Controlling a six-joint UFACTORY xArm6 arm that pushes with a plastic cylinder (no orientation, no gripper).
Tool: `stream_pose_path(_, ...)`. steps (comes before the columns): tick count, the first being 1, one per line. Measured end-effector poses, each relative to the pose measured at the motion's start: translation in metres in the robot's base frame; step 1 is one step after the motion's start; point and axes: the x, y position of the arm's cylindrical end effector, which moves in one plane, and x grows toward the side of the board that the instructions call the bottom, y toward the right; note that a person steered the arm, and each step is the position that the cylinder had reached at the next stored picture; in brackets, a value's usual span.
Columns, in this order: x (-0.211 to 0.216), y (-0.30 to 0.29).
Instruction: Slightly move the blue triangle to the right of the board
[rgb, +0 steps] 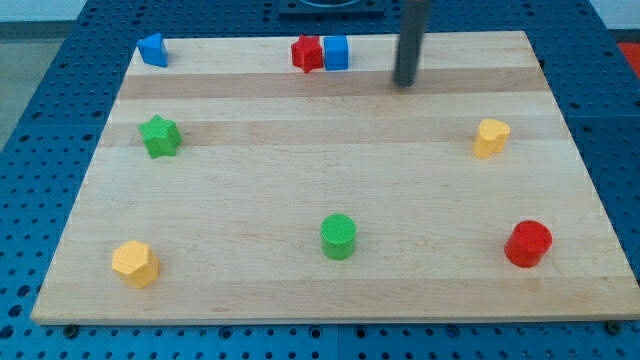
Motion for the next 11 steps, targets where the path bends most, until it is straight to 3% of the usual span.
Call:
stream_pose_path(1, 0.019, -0.117)
stream_pose_path(3, 0.014, -0.363)
stream_pose_path(5, 0.010, -0.367)
stream_pose_path(6, -0.034, -0.366)
stream_pose_path(7, -0.110, -0.366)
stream_pose_path(9, -0.111, -0.336)
stream_pose_path(11, -0.060, -0.215)
